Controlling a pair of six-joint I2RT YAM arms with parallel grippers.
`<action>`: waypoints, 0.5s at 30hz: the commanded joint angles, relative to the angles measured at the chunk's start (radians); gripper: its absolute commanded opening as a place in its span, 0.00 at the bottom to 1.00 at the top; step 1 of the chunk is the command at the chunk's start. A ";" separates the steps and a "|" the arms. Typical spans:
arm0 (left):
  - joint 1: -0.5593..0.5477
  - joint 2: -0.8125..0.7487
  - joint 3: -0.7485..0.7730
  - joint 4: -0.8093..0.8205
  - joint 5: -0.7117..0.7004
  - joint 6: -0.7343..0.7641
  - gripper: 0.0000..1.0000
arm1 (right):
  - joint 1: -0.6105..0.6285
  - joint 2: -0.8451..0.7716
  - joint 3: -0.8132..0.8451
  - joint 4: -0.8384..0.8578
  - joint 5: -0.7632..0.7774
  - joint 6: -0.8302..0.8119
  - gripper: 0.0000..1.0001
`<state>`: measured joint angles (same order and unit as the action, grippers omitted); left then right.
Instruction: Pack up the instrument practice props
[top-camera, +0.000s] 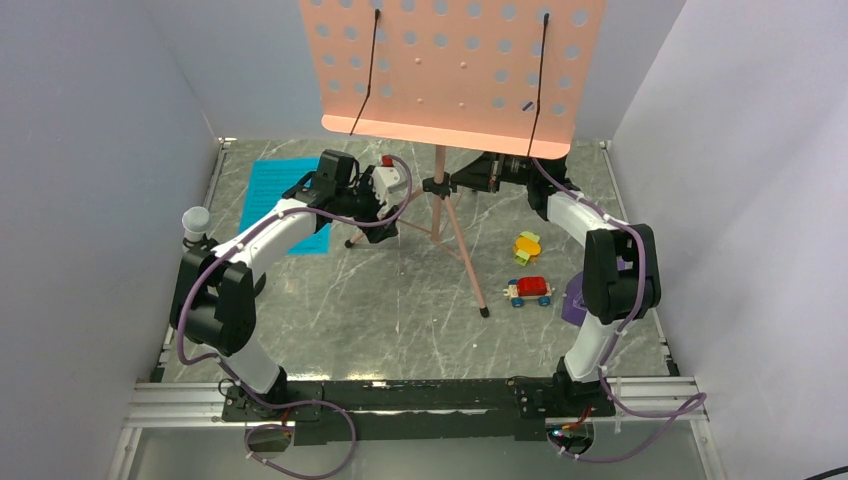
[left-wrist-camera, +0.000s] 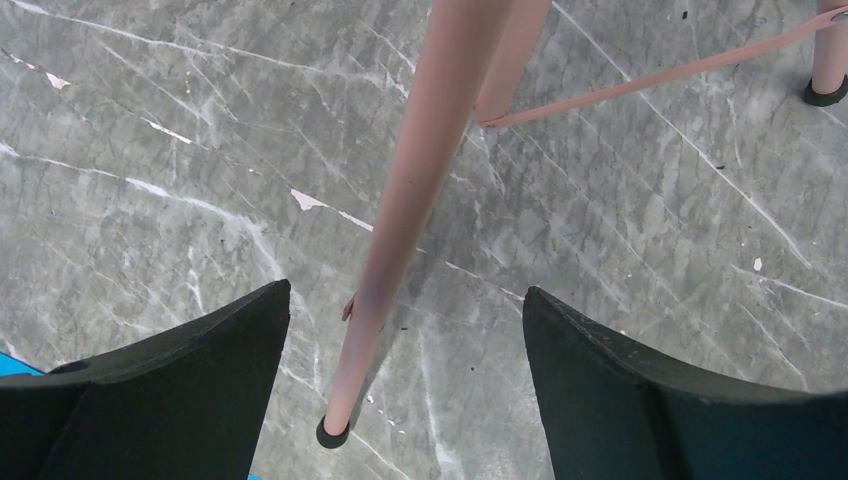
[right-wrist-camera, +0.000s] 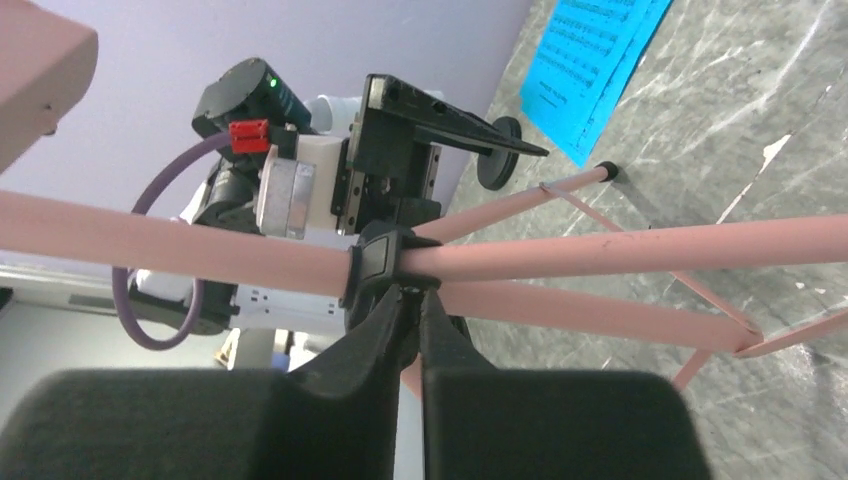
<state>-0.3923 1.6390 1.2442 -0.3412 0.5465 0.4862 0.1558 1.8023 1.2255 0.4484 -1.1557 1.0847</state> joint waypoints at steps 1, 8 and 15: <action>-0.003 -0.021 0.030 0.007 0.002 0.018 0.90 | 0.004 -0.004 0.029 0.043 -0.036 -0.012 0.04; -0.003 -0.012 0.034 0.006 -0.005 0.027 0.90 | 0.000 -0.006 0.003 0.074 -0.065 -0.003 0.32; -0.003 -0.011 0.033 0.005 -0.007 0.028 0.91 | -0.006 -0.017 -0.027 0.186 -0.124 0.020 0.31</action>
<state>-0.3923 1.6390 1.2442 -0.3424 0.5327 0.4969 0.1539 1.8046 1.2160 0.5133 -1.2243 1.0866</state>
